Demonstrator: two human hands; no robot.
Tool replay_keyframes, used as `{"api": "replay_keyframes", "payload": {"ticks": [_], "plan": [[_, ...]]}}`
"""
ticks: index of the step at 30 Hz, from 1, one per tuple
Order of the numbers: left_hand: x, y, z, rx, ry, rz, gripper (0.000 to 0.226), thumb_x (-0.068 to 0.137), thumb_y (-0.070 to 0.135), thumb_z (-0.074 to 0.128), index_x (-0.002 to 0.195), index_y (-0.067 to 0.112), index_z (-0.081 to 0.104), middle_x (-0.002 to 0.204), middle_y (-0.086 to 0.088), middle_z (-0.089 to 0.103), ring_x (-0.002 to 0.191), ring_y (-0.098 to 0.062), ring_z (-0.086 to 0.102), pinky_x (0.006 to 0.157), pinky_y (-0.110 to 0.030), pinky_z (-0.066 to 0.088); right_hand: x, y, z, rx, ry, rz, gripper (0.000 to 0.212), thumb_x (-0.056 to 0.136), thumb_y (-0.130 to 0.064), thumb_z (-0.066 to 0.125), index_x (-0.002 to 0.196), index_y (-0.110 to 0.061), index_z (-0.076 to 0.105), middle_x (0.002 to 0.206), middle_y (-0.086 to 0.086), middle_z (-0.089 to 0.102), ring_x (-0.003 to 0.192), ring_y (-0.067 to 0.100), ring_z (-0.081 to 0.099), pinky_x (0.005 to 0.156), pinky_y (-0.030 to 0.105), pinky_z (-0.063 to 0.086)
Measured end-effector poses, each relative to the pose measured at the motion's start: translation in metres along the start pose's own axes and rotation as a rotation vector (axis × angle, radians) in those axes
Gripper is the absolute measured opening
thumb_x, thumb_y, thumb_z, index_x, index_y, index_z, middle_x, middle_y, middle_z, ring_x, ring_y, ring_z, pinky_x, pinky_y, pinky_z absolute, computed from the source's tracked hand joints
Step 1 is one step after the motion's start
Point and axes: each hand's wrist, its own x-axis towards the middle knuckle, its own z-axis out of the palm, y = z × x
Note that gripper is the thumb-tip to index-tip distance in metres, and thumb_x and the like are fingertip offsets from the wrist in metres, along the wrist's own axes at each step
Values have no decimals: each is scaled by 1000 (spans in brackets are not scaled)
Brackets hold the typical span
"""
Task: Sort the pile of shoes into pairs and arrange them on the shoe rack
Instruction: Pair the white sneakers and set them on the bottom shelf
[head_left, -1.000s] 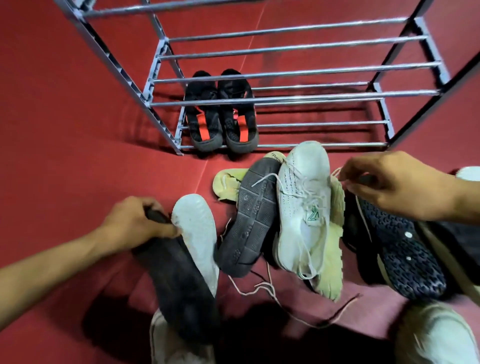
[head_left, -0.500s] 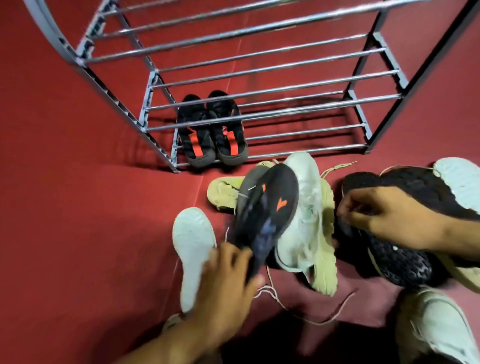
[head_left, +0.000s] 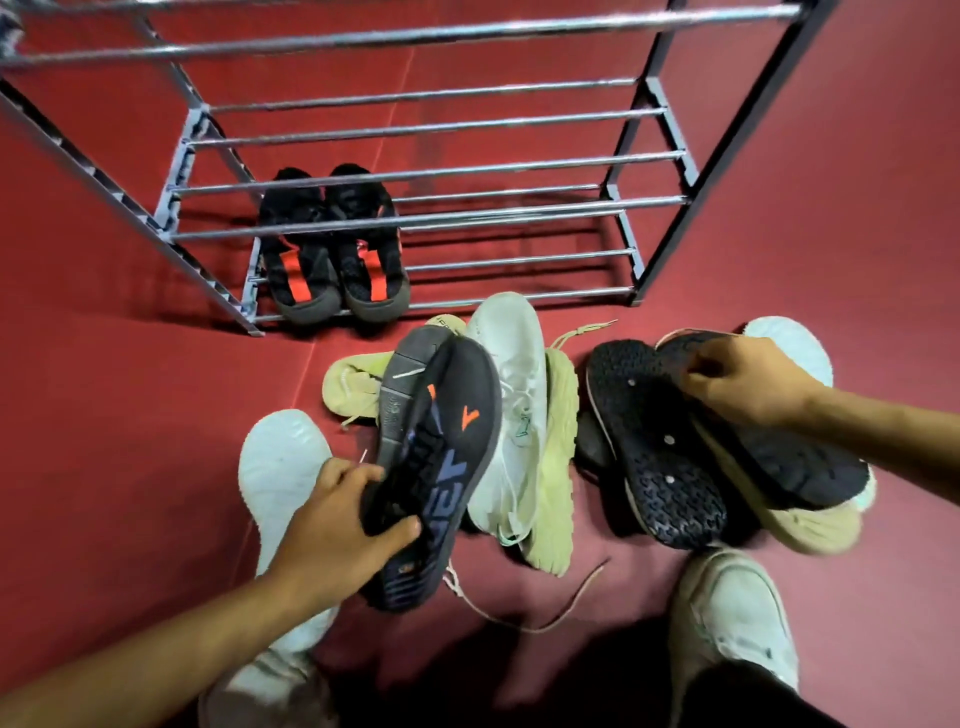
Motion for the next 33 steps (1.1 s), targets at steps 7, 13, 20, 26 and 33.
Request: {"api": "replay_keyframes", "payload": {"ticks": [7,13,20,26,33], "plan": [[-11,10,27,141,47,68,37,93,33,60,63,20,41,61,2,50,68,-28,58,61,-37,37,-20,8,16,-159,-110,235,50,83,-62,58,95,-13,59,112,17,68,99,33,63,76,33,45],[-16,0,17,68,179,29,16,92,15,61,77,18,62,71,1,68,70,-23,63,67,-36,44,-36,-41,62,-252,-235,211,151,41,-86,69,155,-21,-7,144,18,27,124,38,51,94,48,46],[-9,-16,22,68,134,33,12,95,26,55,96,22,66,89,3,72,85,-22,68,76,-38,51,-28,-11,-8,1080,-354,478,38,58,-22,59,85,1,71,85,23,71,75,41,68,75,45,57],[-5,-18,11,95,106,83,19,90,26,63,71,28,57,65,7,63,64,-15,63,64,-40,51,-39,-1,-22,1496,-354,281,50,41,-11,58,86,-2,78,86,19,72,78,34,71,69,40,60],[-12,-18,-30,91,321,65,27,80,32,59,54,32,50,50,4,57,44,-10,52,46,-28,40,-7,2,51,585,-450,318,44,47,-33,70,81,-6,74,81,9,76,80,26,72,74,36,59]]}}
